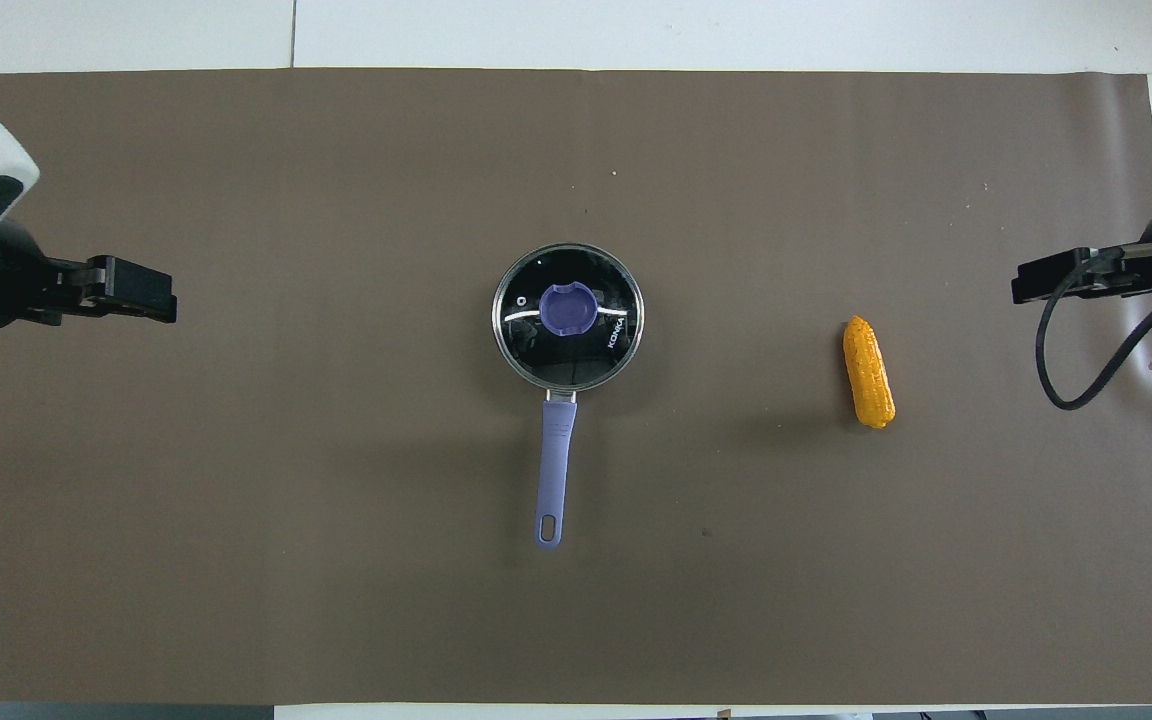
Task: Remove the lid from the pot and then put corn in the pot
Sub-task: 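Move the left gripper toward the pot while the right gripper approaches the corn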
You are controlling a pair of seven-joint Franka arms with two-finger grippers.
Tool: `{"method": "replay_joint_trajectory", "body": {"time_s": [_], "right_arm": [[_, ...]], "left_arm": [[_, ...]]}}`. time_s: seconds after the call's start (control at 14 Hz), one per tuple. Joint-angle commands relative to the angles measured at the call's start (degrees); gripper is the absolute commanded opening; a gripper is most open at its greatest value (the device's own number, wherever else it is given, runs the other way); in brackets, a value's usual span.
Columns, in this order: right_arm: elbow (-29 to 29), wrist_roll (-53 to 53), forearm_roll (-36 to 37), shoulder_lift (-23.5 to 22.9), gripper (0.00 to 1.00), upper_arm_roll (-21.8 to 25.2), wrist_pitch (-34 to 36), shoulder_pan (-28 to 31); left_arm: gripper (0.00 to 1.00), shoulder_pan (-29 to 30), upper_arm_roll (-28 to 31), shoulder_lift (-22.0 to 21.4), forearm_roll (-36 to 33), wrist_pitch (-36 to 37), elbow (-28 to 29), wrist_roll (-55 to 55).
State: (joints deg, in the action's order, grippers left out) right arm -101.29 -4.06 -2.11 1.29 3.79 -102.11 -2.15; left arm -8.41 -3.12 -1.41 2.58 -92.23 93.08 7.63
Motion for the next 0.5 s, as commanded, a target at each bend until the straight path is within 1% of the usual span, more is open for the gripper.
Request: {"method": "replay_joint_trajectory", "body": {"time_s": [0.0, 0.07, 0.14, 0.21, 0.29, 0.36, 0.43], "right_arm": [[-5.5, -0.5, -2.5, -0.3, 1.00, -0.7, -4.1, -1.6], [-5.8, 1.3, -2.5, -2.5, 1.00, -0.7, -5.7, -3.8], [-7.1, 3.9, -2.5, -4.1, 1.00, -0.7, -7.6, -5.0], [-8.6, 5.8, -2.5, -4.7, 1.00, -0.7, -9.1, -5.1], [-11.4, 6.4, -2.5, -5.2, 1.00, -0.7, -11.6, -5.2], [-14.3, 6.3, -2.5, -5.2, 1.00, -0.8, -14.3, -5.1], [-17.6, 6.1, -2.5, -4.7, 1.00, -0.8, -17.3, -5.1]], "left_arm": [[1.00, -6.5, 0.5, 5.0, 2.5, -4.0, -2.5, 8.1], [1.00, -8.7, 0.5, 8.6, 2.9, -4.0, -4.4, 10.5], [1.00, -11.9, 0.4, 12.9, 2.8, -4.5, -8.0, 14.4], [1.00, -14.6, 0.5, 17.0, 2.6, -4.7, -11.7, 18.2], [1.00, -17.1, 0.7, 22.0, 2.4, -4.8, -16.3, 21.5], [1.00, -18.9, 0.7, 25.2, 2.3, -4.9, -19.7, 23.4], [1.00, -20.4, 0.7, 27.7, 2.4, -5.6, -21.8, 24.6]]}}
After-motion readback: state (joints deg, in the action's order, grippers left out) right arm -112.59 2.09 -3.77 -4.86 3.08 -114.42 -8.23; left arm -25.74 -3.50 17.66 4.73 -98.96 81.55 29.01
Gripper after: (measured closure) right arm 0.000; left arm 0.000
